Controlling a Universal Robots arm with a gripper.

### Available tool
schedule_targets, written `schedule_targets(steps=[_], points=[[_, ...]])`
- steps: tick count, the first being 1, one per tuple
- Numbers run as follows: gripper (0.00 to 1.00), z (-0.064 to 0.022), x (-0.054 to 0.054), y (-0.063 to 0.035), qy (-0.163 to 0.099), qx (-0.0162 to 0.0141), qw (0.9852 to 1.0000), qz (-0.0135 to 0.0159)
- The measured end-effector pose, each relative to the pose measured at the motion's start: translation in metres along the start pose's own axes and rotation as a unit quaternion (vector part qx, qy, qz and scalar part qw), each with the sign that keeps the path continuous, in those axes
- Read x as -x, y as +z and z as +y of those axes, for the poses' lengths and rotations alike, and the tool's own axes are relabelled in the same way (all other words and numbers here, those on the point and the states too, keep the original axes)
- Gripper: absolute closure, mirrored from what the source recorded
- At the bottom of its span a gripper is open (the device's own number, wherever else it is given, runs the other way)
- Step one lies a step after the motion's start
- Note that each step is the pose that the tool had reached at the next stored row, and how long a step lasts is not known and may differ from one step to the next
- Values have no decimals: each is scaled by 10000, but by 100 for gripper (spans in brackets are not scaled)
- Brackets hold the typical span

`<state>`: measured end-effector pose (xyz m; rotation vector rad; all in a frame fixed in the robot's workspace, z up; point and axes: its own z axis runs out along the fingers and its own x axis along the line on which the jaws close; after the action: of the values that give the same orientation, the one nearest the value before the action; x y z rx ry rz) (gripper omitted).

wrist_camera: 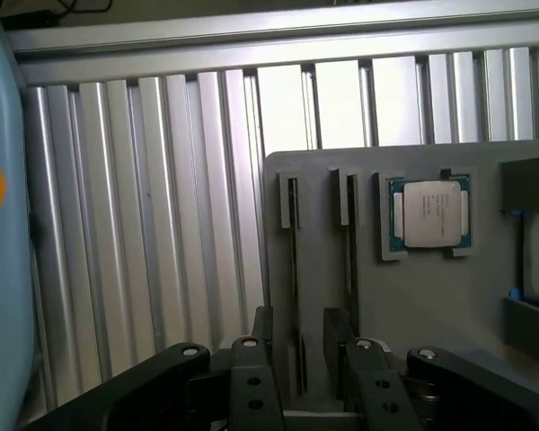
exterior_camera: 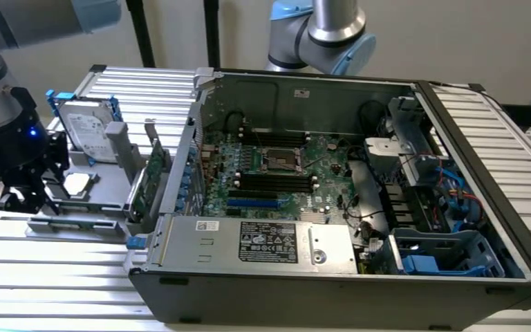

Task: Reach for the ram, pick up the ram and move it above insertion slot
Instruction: 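Pick up the ram and move it above insertion slot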

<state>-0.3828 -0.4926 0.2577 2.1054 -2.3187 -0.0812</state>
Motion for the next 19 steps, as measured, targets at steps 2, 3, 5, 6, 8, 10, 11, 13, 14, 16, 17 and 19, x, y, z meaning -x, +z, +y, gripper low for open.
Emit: schedule_targets(steps=[2,3,5,6,8,10,11,13,14,16,17,19], points=[[64,-2,-1,28,-28,1,10000,1],[64,-3,-1,42,-43,2,10000,2],[64,-5,-2,69,-71,2,10000,3],[64,-5,-2,82,-84,3,10000,3],[64,-7,-3,108,-111,3,9999,4],[64,-9,-4,133,-140,4,9999,5],[64,-9,-4,145,-154,5,9999,6],[64,-11,-4,170,-183,5,9998,7],[64,-12,-5,182,-197,5,9998,7],[64,-14,-6,208,-223,6,9998,8],[64,-14,-6,222,-235,6,9997,8],[64,-16,-7,251,-260,7,9997,7]])
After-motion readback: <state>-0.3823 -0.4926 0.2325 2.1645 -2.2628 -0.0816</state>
